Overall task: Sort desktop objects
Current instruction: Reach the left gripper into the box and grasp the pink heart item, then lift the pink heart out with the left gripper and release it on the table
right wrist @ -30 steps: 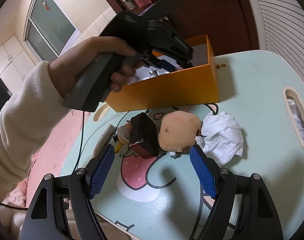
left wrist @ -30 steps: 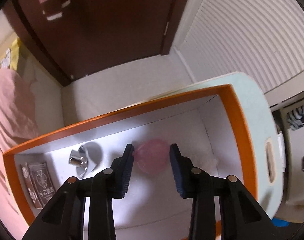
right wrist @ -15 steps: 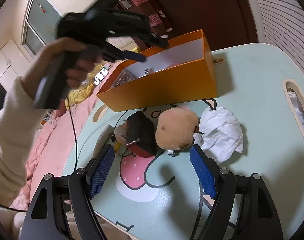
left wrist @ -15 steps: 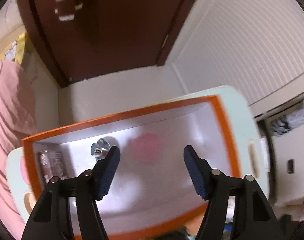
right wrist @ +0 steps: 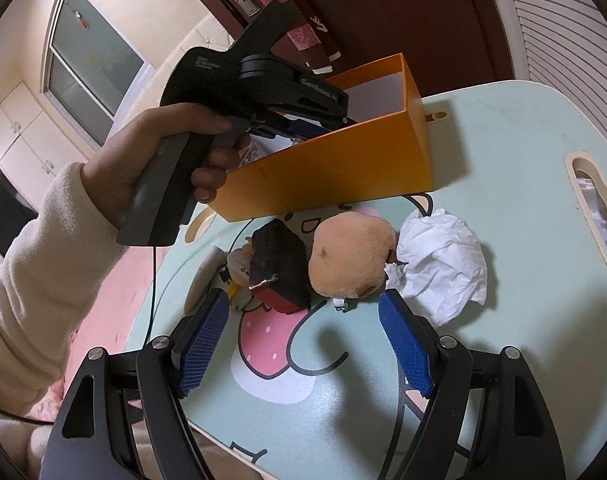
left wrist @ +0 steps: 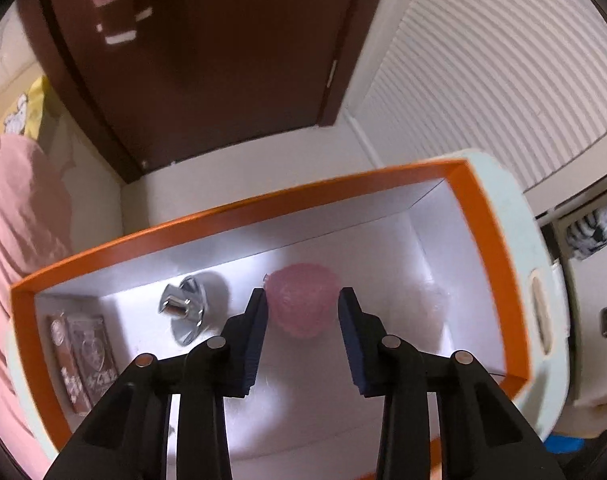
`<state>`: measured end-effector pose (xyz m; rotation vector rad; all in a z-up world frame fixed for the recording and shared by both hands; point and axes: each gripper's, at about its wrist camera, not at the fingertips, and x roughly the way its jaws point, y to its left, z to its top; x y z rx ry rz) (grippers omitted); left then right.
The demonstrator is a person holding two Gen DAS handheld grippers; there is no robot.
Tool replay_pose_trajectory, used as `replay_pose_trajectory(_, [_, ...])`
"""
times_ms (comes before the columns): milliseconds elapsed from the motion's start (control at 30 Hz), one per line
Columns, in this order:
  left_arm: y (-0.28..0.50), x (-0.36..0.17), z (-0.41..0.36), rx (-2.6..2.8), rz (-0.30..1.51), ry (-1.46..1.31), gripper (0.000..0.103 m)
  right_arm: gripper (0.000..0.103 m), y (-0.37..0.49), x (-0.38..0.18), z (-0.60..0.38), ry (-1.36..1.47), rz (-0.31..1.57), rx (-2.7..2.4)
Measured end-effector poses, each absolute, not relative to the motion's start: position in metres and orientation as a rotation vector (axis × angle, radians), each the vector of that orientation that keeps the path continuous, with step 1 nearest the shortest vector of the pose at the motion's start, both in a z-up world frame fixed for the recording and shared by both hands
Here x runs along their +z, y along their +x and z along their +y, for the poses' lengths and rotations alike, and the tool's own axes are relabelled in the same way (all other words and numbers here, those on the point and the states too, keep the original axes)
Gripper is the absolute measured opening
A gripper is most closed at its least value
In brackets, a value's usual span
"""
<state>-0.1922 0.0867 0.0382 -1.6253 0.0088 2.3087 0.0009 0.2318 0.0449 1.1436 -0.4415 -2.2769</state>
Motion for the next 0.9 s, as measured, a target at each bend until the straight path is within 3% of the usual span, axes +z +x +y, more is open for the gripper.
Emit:
replay_pose_trajectory(300, [-0.102, 0.118, 0.036, 2.308, -0.082, -1.437, 0.034, 0.078, 0.002, 0.046, 0.234, 1.134, -0.453, -2.303])
replay_pose_trajectory(667, [-0.014, 0.032, -0.003, 2.238, -0.197, -1.613, 0.034, 0.078, 0.000, 0.047, 0.243, 1.122, -0.480, -2.356])
replay_pose_trajectory(900, [0.000, 0.015, 0.001, 2.338, -0.074, -1.578, 0.036, 0.078, 0.002, 0.052, 0.237, 1.115, -0.442, -2.365])
